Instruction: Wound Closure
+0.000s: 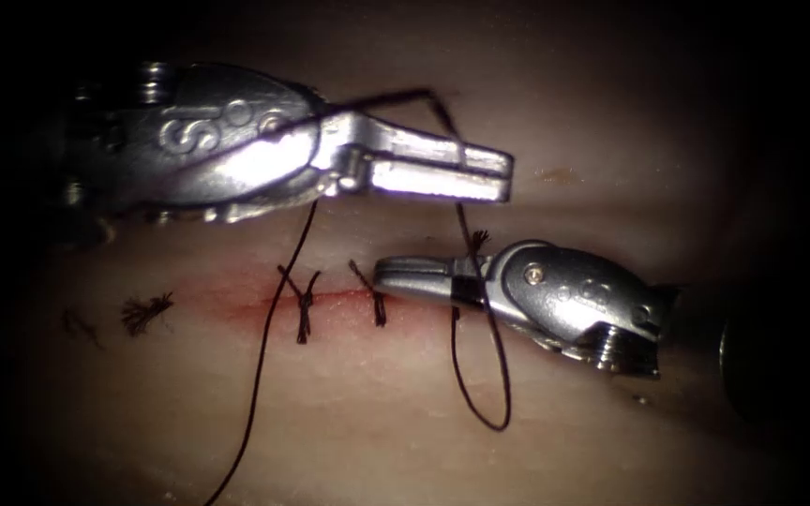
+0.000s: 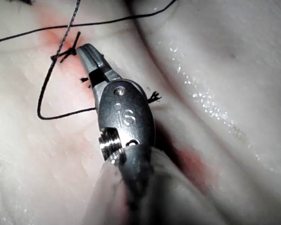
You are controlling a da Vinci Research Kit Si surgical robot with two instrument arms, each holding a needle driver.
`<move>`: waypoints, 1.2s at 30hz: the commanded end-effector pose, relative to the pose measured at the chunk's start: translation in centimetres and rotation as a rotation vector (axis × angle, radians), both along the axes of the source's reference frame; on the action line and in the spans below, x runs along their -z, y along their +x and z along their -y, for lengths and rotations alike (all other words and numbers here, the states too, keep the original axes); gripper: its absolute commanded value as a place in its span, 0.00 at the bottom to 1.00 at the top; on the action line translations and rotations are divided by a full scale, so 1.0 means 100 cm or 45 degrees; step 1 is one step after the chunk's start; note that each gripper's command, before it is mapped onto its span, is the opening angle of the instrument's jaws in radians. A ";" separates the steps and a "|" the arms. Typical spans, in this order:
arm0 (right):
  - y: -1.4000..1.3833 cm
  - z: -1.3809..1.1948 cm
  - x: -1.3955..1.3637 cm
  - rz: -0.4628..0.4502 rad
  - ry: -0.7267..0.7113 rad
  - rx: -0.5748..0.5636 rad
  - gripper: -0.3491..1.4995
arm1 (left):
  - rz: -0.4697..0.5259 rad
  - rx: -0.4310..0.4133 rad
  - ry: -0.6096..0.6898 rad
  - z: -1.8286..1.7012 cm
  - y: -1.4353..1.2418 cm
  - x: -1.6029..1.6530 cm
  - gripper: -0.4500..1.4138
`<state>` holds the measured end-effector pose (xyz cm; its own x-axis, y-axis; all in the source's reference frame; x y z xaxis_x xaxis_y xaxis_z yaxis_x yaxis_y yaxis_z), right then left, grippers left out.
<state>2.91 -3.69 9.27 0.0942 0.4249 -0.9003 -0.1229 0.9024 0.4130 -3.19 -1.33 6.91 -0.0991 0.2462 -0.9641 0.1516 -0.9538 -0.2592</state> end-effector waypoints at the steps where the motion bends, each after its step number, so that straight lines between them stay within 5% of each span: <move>1: 0.0012 0.0007 -0.0002 -0.015 0.005 0.017 0.00 | -0.010 0.007 -0.004 0.0000 -0.0006 -0.0014 0.00; 17: 0.0003 0.0018 0.0022 -0.294 0.012 -0.053 0.00 | -0.048 0.072 -0.068 -0.0007 0.0000 -0.0119 0.00; 24: -0.0004 0.0023 0.0026 -0.330 0.075 -0.114 0.00 | -0.079 0.083 -0.091 0.0009 0.0003 -0.0155 0.00; 36: -0.0022 0.0017 0.0033 -0.325 0.187 -0.424 0.04 | -0.088 0.110 -0.156 0.0062 0.0008 -0.0177 0.00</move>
<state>2.58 -3.81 8.90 -0.2926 0.5205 -0.8022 -0.2815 0.7548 0.5925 -3.03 -1.95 8.62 -0.1486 0.1360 -0.9795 0.0476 -0.9884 -0.1445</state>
